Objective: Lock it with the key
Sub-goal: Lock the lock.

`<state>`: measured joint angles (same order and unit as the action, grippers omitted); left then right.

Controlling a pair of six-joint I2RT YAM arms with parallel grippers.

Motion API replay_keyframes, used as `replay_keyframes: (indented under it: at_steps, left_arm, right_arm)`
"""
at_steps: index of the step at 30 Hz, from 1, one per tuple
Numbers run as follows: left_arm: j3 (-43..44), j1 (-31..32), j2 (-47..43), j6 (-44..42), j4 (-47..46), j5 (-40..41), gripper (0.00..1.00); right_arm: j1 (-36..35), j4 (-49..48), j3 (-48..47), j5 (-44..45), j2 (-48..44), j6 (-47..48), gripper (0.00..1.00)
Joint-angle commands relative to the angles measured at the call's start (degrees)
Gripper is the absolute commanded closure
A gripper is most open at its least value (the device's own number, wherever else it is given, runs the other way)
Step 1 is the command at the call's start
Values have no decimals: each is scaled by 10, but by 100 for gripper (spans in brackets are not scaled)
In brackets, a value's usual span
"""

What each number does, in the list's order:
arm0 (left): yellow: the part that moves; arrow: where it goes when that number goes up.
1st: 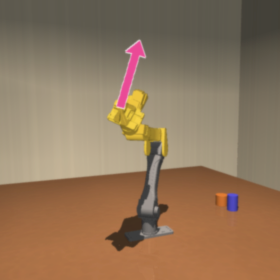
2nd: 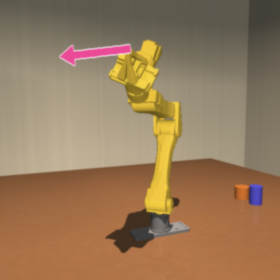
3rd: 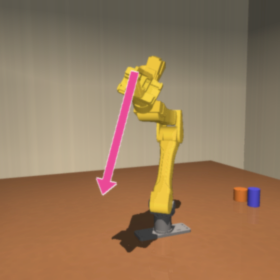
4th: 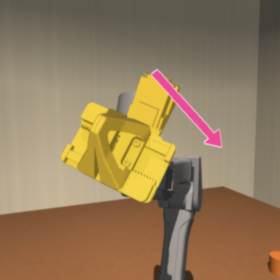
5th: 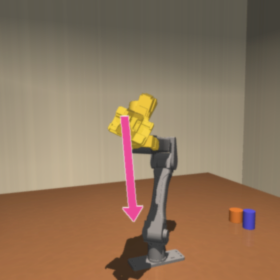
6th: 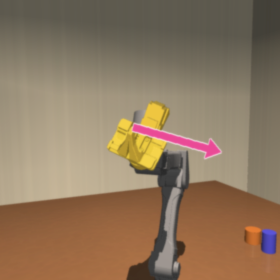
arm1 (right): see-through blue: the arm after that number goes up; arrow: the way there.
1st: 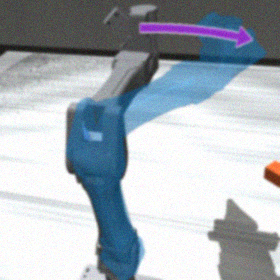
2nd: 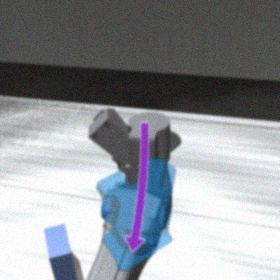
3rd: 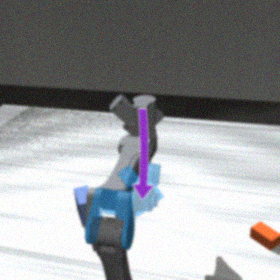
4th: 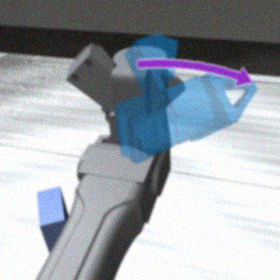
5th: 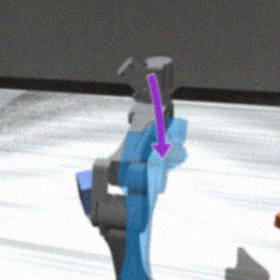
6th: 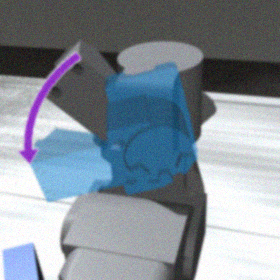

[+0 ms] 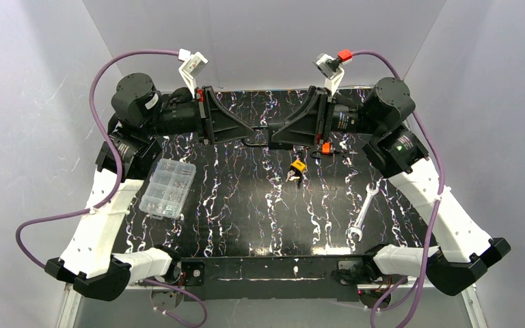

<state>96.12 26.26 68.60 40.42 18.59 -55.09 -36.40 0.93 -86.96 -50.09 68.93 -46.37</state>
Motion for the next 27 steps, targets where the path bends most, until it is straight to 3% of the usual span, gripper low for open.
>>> replay_keyframes:
  at_steps: [1, 5, 7, 10, 15, 27]
  left_arm:
    - [29, -2, -1, -17, -1, 32, 100]
    - [42, -3, 11, -23, 21, 28, 98]
    - [41, -3, 11, -22, 27, 28, 81]
    - [39, -3, 10, -27, 39, 33, 72]
    - [37, -3, 9, -36, 58, 35, 70]
    - [27, -2, 12, -28, 48, 21, 69]
  right_arm:
    - [-5, 21, -32, -15, 1, 10, 99]
    - [-4, 36, -24, 22, -12, 23, 99]
    - [-4, 32, -13, 64, -31, 31, 99]
    - [-4, 23, 2, 118, -58, 40, 99]
    - [-4, 14, 15, 157, -78, 41, 99]
    - [-4, -21, 28, 158, -78, 25, 99]
